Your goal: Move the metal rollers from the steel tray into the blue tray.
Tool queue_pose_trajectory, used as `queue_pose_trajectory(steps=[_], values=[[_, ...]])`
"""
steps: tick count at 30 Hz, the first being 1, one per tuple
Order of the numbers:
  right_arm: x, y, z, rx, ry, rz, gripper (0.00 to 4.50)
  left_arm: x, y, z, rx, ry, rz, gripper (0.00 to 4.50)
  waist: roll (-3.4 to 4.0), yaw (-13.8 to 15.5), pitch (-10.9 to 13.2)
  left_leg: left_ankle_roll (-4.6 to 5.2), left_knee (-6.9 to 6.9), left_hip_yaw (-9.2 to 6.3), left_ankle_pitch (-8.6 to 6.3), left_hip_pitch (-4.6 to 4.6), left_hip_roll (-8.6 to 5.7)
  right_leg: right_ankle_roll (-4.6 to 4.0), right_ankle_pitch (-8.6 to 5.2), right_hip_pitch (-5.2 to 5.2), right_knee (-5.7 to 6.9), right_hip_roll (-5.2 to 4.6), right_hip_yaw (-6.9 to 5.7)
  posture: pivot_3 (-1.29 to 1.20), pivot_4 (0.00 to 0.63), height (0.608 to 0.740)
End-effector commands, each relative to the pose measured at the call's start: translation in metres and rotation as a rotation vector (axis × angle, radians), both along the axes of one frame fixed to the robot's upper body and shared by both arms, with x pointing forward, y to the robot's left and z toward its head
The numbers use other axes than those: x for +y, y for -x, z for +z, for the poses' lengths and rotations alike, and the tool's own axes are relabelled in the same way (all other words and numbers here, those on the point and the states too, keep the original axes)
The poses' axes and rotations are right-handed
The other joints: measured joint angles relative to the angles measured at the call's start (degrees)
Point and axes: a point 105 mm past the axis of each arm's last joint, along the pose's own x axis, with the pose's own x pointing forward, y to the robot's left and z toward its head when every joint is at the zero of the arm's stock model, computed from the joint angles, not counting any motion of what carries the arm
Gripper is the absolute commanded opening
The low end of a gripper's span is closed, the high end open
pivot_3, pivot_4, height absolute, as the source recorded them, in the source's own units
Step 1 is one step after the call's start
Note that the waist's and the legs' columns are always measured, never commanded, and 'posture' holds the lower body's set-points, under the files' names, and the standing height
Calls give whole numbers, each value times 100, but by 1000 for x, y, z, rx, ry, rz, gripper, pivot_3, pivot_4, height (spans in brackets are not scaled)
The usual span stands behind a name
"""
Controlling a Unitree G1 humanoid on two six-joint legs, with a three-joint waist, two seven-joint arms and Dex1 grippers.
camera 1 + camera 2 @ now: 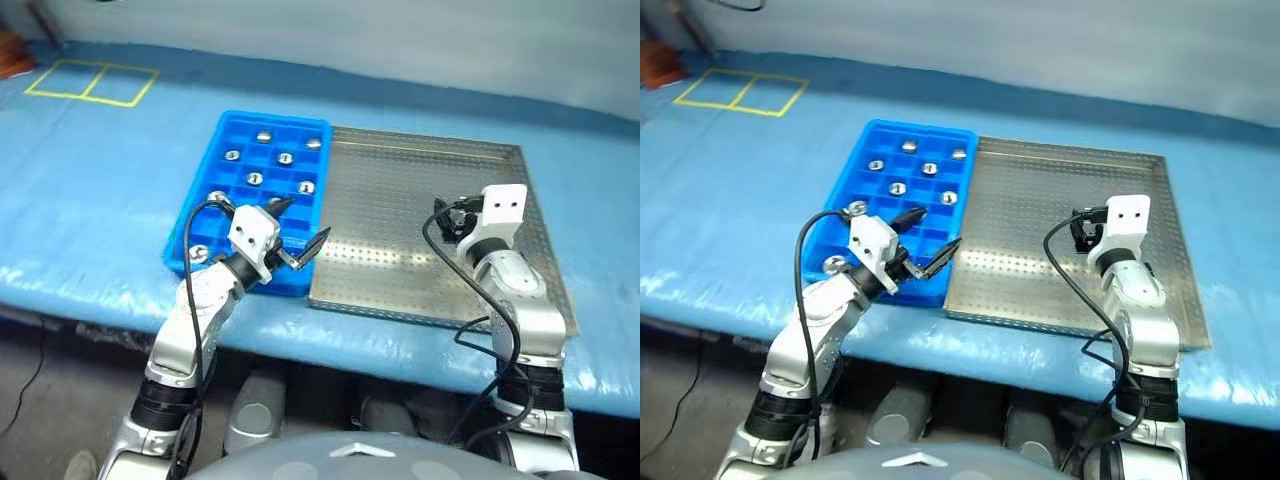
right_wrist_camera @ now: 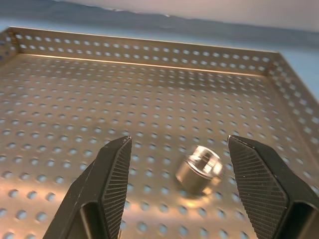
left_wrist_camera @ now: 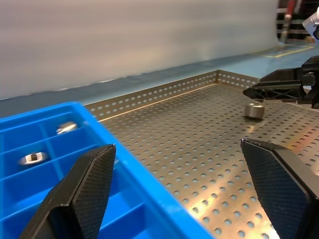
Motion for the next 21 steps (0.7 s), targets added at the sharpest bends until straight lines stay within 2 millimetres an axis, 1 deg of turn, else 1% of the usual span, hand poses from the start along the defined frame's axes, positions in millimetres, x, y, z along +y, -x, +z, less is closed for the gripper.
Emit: queue_pose_trajectory(steps=[1,4,7,11,17,21], values=[[7,-2,18,-80,-32,7,3243,-5,1,11,-46,19,-27,4414,0,-243,0,2,0,-1,2,3,1,0,0,3,4,0,2,57,150,740],[10,-6,17,-80,-51,11,3243,-5,2,11,-47,20,-28,4414,1,-459,0,11,0,-1,7,12,1,2,1,6,11,2,4,69,150,740],[14,-15,17,-86,-115,11,3243,-2,2,11,-49,19,-12,4414,1,-527,1,20,1,-1,13,15,-1,16,7,11,12,3,11,87,150,740],[14,-26,15,-79,-153,-2,3243,2,3,12,-53,19,7,4414,1,-491,1,27,6,0,21,21,-4,30,10,21,11,3,17,117,150,740],[7,-41,7,-37,-174,-74,3243,8,5,13,-60,21,42,4414,1,-447,1,28,12,0,21,20,-11,21,25,27,8,-1,21,159,150,740],[10,-49,6,-27,-189,-69,3243,10,6,12,-60,21,55,4414,2,-428,1,28,8,0,21,21,-11,21,26,26,8,-1,22,188,150,740]])
